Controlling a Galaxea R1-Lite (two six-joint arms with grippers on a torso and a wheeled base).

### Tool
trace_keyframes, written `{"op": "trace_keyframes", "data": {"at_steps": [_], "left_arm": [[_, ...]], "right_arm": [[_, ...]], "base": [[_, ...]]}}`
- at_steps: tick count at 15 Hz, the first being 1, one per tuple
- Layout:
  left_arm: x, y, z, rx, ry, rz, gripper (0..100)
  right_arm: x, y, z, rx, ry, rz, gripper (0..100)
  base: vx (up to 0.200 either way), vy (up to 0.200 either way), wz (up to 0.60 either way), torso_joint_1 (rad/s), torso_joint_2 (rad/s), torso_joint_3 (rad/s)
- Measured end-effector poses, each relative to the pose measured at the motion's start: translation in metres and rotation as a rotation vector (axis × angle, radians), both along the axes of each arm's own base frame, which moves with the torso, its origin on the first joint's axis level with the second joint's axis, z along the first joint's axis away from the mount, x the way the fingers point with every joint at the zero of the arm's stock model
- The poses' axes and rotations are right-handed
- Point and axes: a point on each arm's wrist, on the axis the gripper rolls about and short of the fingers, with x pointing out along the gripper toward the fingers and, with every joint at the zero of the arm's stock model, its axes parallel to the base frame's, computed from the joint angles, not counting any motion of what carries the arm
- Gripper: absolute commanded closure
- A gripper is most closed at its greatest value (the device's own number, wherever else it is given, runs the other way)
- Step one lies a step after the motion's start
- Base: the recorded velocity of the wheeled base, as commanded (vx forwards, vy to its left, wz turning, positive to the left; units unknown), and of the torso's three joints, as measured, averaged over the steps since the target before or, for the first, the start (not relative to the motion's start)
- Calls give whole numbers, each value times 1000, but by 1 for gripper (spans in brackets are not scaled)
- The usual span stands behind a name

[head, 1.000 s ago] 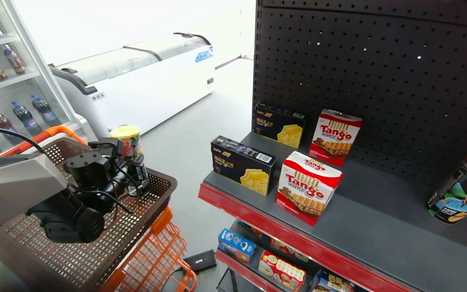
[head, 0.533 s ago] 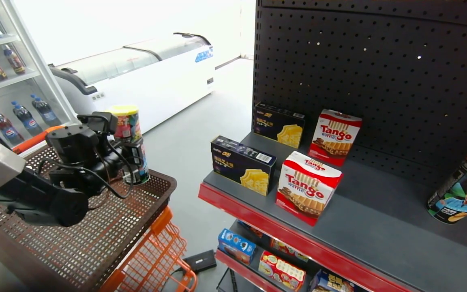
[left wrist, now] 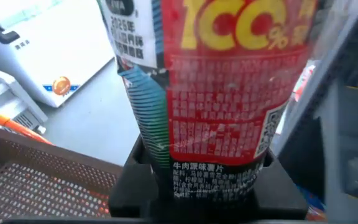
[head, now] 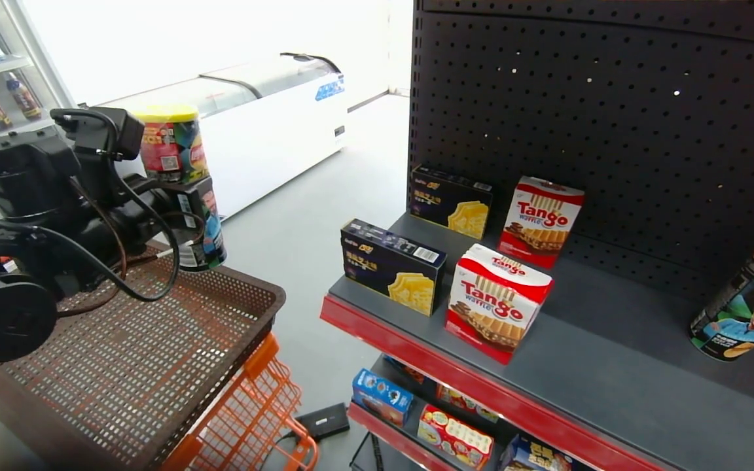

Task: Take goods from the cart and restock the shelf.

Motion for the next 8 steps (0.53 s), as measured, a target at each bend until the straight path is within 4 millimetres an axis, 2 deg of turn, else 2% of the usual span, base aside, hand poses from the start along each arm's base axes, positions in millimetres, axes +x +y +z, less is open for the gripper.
{"op": "trace_keyframes", "data": {"at_steps": [4,8], "left_arm": [[-29,-34,17,-6,-32,-187,100],[-48,-75,20,-26,-33,-421,100]], "right_arm": [[0,0,0,0,0,0,0],[0,0,0,0,0,0,0]], "base": [[0,0,0,0,0,0],[0,0,0,0,0,0]]}}
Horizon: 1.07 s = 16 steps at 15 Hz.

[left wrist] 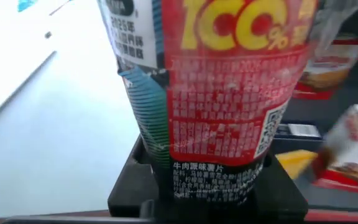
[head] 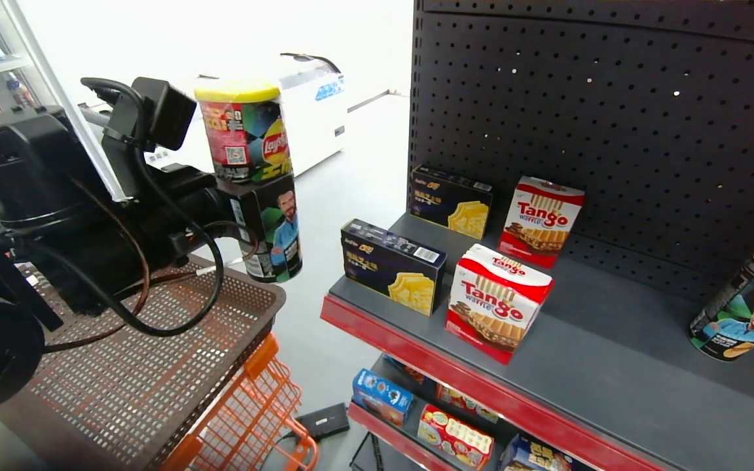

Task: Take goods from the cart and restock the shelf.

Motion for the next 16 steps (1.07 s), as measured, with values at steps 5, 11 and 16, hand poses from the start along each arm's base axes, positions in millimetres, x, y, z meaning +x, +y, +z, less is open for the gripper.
{"op": "trace_keyframes", "data": {"at_steps": [5,11,16], "left_arm": [[-12,-21,-1,-5,7,-145,100],[-27,-27,-3,-9,-29,-262,100],[-46,-33,-2,17,32,-353,100]], "right_arm": [[0,0,0,0,0,0,0],[0,0,0,0,0,1,0],[0,0,0,0,0,0,0]], "base": [[0,0,0,0,0,0],[0,0,0,0,0,0],[0,0,0,0,0,0]]}}
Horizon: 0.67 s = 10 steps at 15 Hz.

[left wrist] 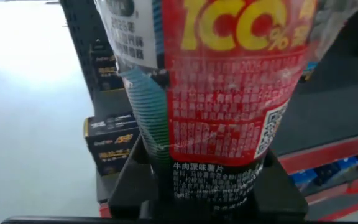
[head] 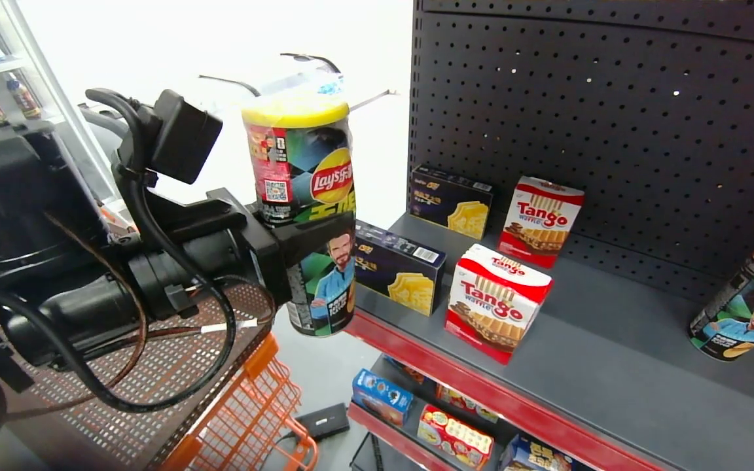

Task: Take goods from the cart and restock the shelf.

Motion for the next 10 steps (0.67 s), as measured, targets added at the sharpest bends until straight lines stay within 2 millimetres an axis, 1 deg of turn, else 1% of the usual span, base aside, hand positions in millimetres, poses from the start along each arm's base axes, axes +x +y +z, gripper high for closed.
{"op": "trace_keyframes", "data": {"at_steps": [7,10], "left_arm": [[-29,3,19,-27,-54,-118,100],[-37,7,25,-40,-77,-141,100]], "right_arm": [[0,0,0,-2,1,4,0],[0,0,0,-2,1,4,0]], "base": [[0,0,0,0,0,0],[0,0,0,0,0,0]]}}
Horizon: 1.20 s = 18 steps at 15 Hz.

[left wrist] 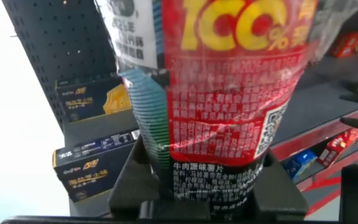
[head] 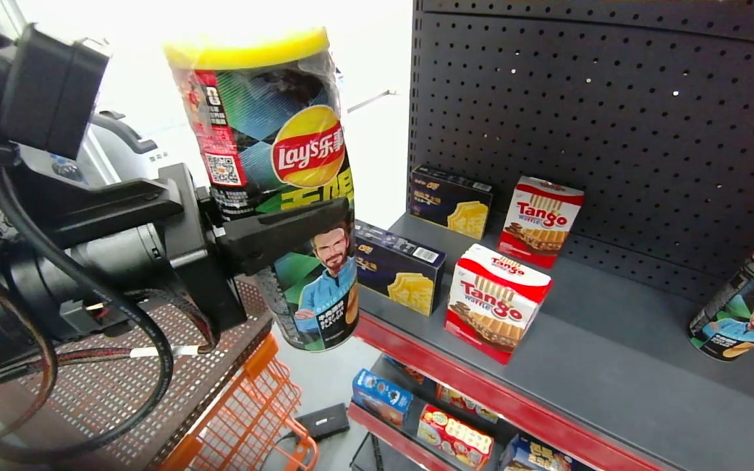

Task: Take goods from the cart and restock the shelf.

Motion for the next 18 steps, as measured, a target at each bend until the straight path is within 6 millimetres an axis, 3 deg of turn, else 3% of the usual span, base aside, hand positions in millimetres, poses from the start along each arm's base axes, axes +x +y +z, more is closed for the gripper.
{"op": "trace_keyframes", "data": {"at_steps": [3,15,18], "left_arm": [[-3,2,2,-4,-10,-12,100],[-3,2,7,-14,-29,-17,100],[-3,2,6,-14,-27,-15,100]], "right_arm": [[0,0,0,0,0,0,0],[0,0,0,0,0,1,0],[0,0,0,0,0,1,0]], "base": [[0,0,0,0,0,0],[0,0,-600,2,1,2],[0,0,0,0,0,0]]}}
